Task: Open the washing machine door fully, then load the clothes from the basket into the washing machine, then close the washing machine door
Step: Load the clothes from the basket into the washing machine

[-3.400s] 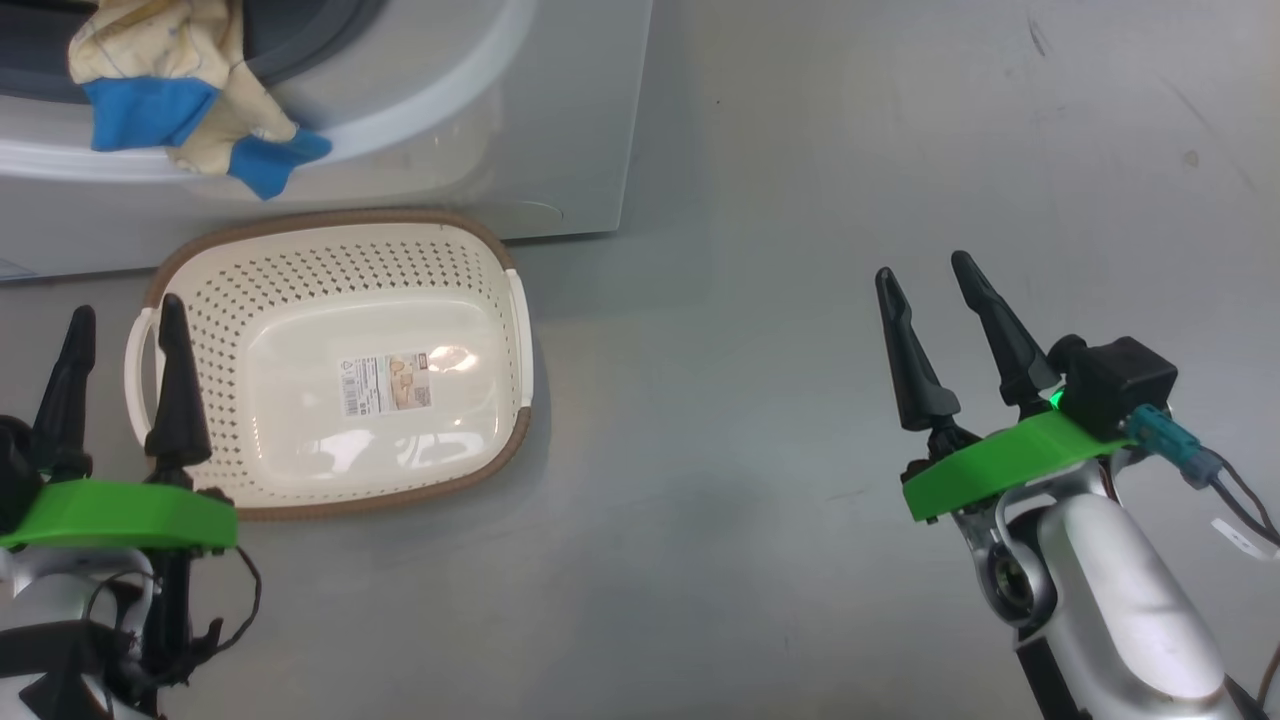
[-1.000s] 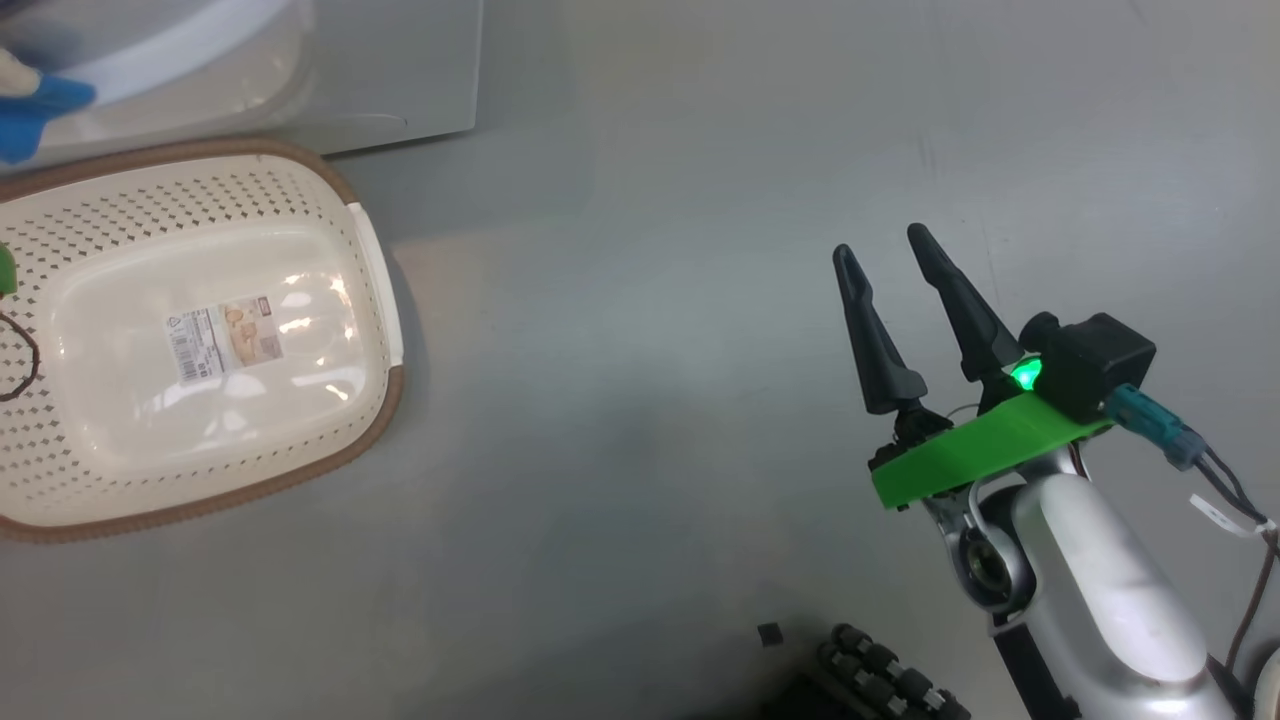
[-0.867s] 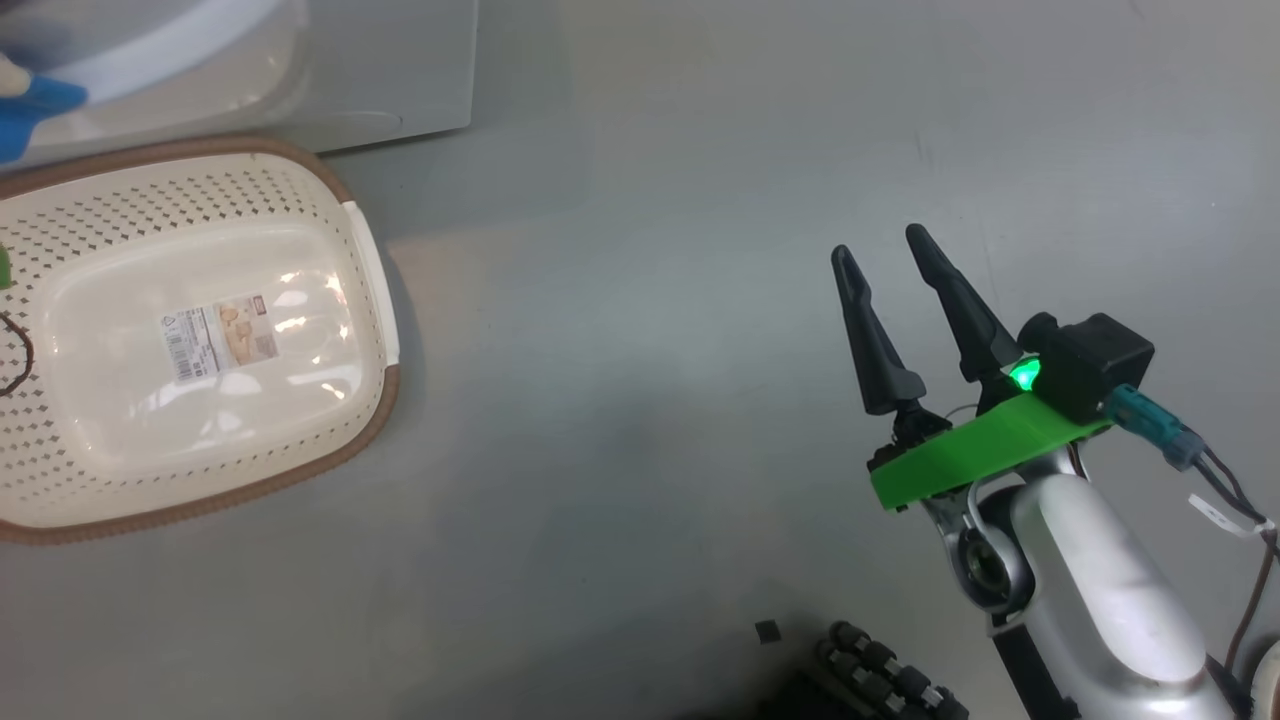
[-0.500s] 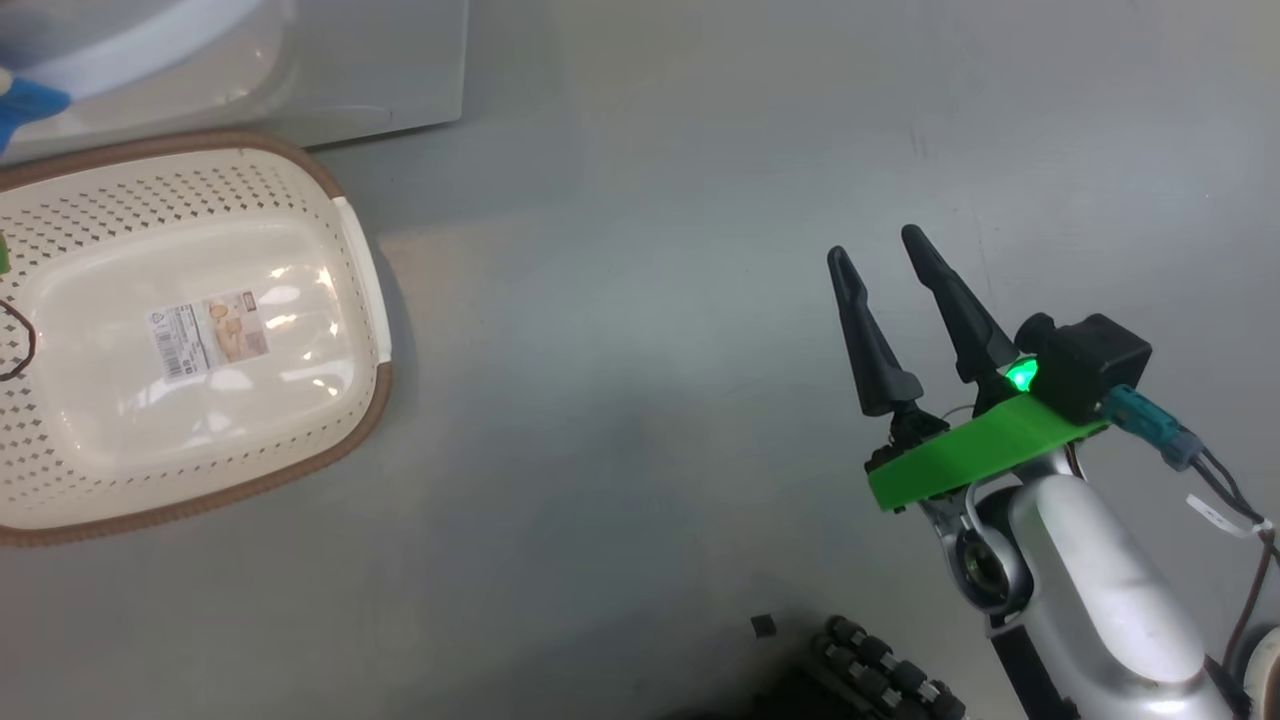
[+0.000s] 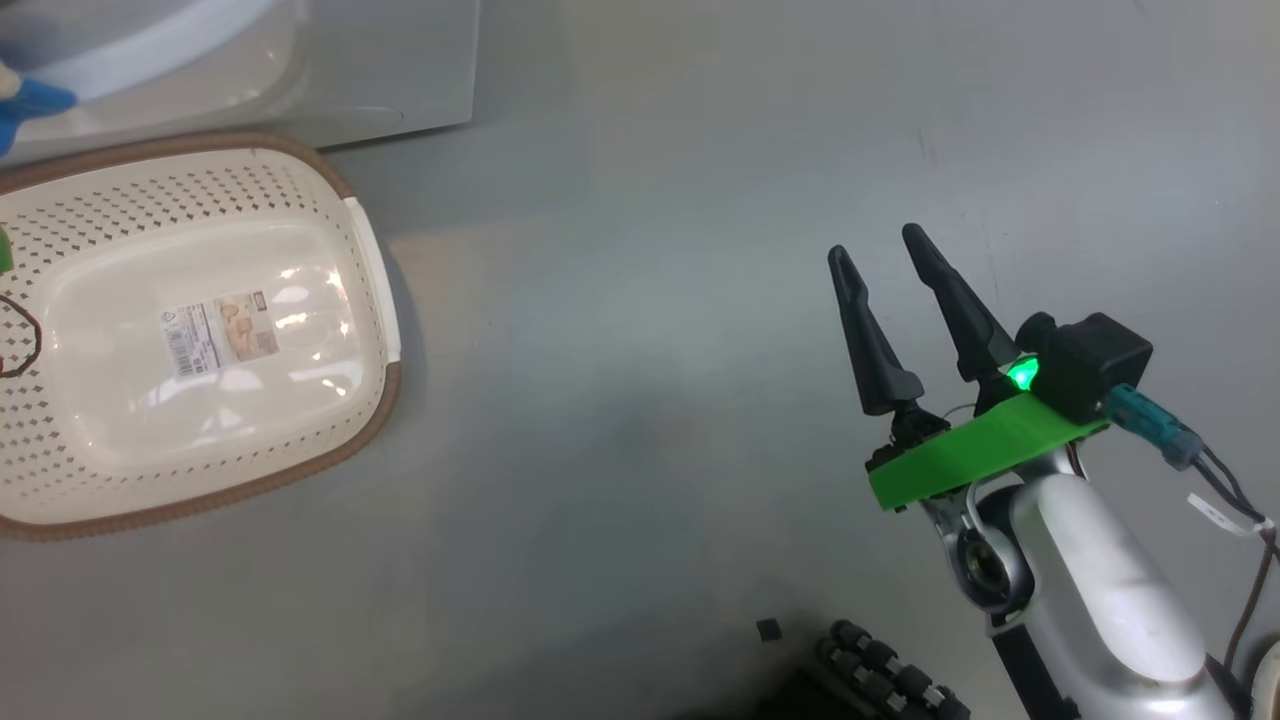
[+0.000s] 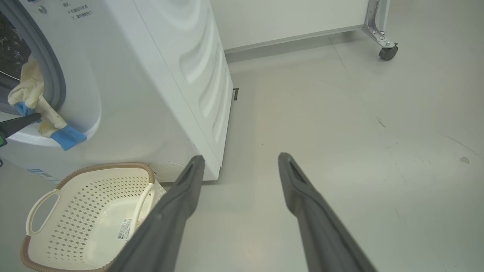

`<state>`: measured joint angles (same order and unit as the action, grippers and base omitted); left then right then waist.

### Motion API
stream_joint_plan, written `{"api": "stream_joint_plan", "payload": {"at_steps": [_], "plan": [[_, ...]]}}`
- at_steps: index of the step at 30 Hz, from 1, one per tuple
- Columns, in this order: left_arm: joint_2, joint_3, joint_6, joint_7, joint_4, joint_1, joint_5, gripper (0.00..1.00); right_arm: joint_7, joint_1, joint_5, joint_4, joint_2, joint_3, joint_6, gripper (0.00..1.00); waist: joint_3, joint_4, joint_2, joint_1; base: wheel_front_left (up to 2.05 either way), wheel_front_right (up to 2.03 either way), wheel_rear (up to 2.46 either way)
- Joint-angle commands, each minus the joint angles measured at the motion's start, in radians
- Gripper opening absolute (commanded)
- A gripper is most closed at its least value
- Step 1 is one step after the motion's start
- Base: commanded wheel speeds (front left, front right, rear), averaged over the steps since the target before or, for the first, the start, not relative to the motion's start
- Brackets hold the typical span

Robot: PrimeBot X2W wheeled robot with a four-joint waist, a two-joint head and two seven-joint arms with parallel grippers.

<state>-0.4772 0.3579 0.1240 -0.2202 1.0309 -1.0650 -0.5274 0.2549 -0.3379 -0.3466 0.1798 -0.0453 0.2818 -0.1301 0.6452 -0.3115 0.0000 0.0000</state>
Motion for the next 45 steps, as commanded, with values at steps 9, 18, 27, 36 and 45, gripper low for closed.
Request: {"api": "stream_joint_plan", "payload": {"at_steps": [9,18,27,36,45], "plan": [[-0.065,0.000,0.006,-0.039,-0.138,-0.014,-0.045,0.00,0.007,0.005,0.008,-0.021,-0.005,0.009,-0.001,1.00,-0.032,0.014,0.0000,0.0000,0.00,0.00,0.00],[-0.101,-0.040,0.007,-0.041,-0.292,0.007,-0.065,0.00,0.007,0.012,0.016,-0.018,-0.005,0.012,-0.001,1.00,-0.046,0.026,0.0000,0.0000,0.00,0.00,0.00],[-0.195,-0.021,0.007,0.070,-0.360,-0.123,-0.116,0.00,0.007,0.007,0.009,-0.027,-0.005,0.033,-0.001,1.00,0.002,0.012,0.0000,0.0000,0.00,0.00,0.00],[-0.315,0.017,0.007,0.223,-0.320,-0.362,-0.138,0.00,0.007,-0.016,-0.033,-0.042,-0.005,0.069,-0.001,1.00,0.082,-0.042,0.0000,0.0000,0.00,0.00,0.00],[-0.360,0.080,0.007,0.234,-0.225,-0.622,-0.052,0.00,0.007,-0.042,-0.076,-0.063,-0.005,0.102,-0.001,1.00,0.158,-0.101,0.0000,0.0000,0.00,0.00,0.00]]}}
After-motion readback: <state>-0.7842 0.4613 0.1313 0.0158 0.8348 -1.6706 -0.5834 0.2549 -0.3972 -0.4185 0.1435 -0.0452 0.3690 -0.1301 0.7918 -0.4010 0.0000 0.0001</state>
